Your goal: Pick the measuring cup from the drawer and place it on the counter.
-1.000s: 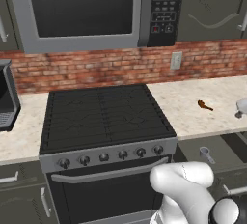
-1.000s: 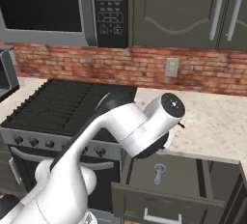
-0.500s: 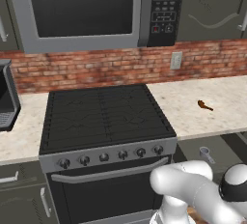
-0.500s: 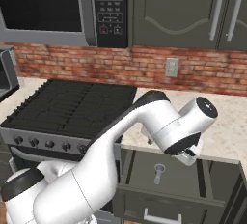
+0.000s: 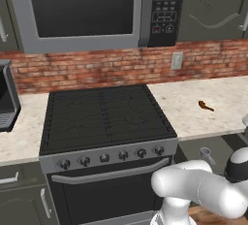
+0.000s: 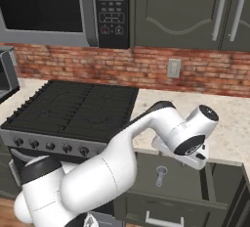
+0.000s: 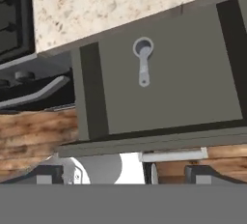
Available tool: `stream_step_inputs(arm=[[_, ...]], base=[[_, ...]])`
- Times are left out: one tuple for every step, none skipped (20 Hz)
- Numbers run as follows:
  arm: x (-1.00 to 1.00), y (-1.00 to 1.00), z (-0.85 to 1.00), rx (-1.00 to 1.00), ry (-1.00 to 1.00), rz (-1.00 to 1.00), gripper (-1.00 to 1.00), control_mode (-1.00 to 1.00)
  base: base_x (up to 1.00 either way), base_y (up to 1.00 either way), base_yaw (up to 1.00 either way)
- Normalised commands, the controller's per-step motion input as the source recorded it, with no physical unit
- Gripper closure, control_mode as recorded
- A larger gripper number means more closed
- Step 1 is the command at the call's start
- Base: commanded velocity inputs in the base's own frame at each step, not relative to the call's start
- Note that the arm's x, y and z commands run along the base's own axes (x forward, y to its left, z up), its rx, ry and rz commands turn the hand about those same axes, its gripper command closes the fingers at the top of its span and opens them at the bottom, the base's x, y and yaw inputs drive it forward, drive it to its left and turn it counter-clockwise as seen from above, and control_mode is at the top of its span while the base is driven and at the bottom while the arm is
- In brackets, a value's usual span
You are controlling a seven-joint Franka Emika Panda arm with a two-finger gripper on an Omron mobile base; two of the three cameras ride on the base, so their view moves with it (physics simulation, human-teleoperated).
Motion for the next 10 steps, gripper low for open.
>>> stream_step_inputs(arm=[[0.47, 0.00, -0.89, -0.20, 0.00, 0.11, -1.00, -1.00], [0.46, 0.00, -0.88, -0.20, 0.00, 0.11, -1.00, -1.00], [0.44, 0.00, -0.86, -0.19, 0.00, 0.10, -1.00, -1.00], [0.42, 0.00, -0.84, -0.18, 0.00, 0.09, -1.00, -1.00], [0.41, 0.00, -0.84, -0.17, 0.00, 0.06, -1.00, -1.00], [0.39, 0.00, -0.83, -0.13, 0.01, 0.02, -1.00, -1.00], [0.29, 0.00, -0.82, -0.09, 0.00, 0.00, -1.00, -1.00], [0.21, 0.00, -0.83, -0.05, 0.00, 0.00, -1.00, -1.00], [0.16, 0.00, -0.81, -0.01, 0.00, 0.00, -1.00, -1.00], [0.15, 0.00, -0.80, 0.00, 0.00, 0.00, -1.00, -1.00]], base=[[0.00, 0.00, 0.00], [0.00, 0.00, 0.00], [0.00, 0.00, 0.00], [0.00, 0.00, 0.00], [0.00, 0.00, 0.00], [0.00, 0.00, 0.00], [0.00, 0.00, 0.00], [0.00, 0.00, 0.00], [0.00, 0.00, 0.00], [0.00, 0.00, 0.00]])
